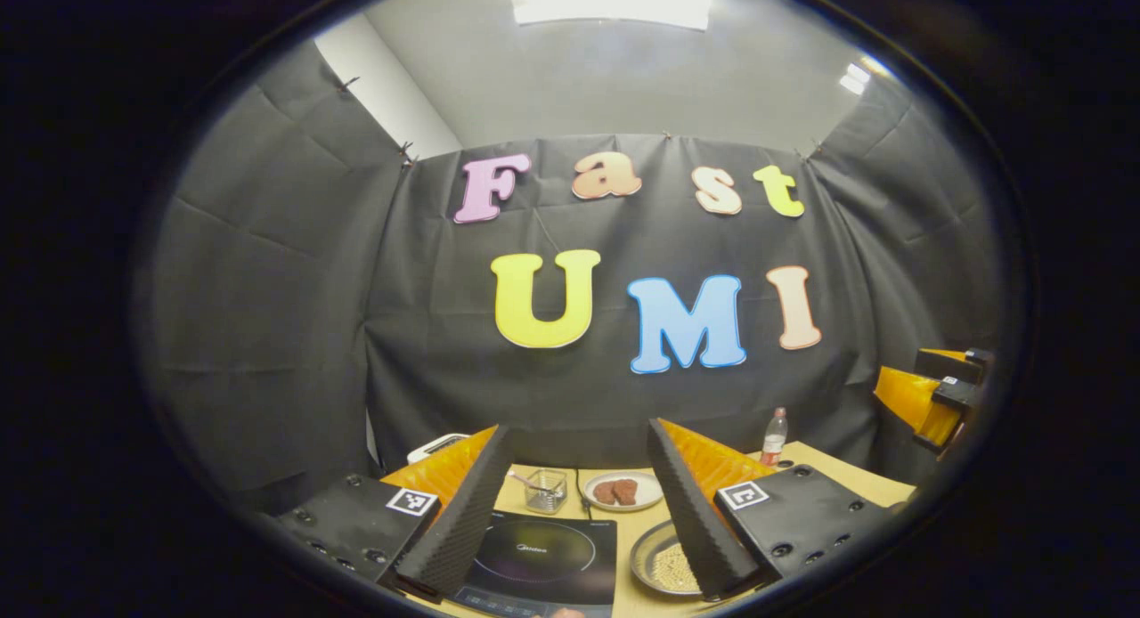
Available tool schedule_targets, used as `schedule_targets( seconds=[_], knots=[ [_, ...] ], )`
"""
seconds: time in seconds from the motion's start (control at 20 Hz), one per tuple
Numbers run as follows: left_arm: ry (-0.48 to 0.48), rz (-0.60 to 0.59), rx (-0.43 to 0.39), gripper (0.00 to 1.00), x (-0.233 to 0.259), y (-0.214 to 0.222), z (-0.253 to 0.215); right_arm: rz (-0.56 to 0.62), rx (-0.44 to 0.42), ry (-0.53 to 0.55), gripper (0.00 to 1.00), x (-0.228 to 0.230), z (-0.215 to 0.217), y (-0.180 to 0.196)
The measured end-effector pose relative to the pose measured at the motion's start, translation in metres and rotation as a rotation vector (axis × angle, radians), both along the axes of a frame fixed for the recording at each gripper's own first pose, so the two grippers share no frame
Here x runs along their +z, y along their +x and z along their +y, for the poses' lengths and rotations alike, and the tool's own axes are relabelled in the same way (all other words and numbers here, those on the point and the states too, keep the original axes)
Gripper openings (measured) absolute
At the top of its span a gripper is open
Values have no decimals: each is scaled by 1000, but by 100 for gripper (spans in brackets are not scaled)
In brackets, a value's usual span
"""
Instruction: First push the handle of the pot to place it horizontally, then grasp the pot with both hands and set it on the induction cooktop.
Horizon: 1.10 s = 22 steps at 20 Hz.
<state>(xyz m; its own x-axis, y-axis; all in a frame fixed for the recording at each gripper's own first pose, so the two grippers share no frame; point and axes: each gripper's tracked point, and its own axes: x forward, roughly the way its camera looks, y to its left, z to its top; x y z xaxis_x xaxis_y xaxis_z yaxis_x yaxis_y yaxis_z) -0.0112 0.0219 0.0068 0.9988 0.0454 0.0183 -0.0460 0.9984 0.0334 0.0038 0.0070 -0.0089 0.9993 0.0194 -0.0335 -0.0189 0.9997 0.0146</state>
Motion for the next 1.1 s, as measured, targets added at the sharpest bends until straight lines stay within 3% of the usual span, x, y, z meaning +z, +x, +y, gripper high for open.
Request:
schedule_targets(
  seconds=[0.65,0.7,0.75,0.85,0.9,1.1],
  knots=[
    [43,-34,23,100,13,-3,16,-19,31,21,95,3,16,2],
    [40,-40,24,93,12,-2,13,-25,38,19,95,5,15,3],
    [30,-38,21,98,11,-2,8,-32,39,13,95,6,12,5],
    [14,-38,9,93,8,0,-5,-40,33,-2,95,6,3,7],
    [11,-43,6,100,8,3,-13,-45,35,-5,95,7,-2,9],
    [-31,-54,41,100,5,4,-44,-1,106,-1,95,-6,-20,10]
  ],
)
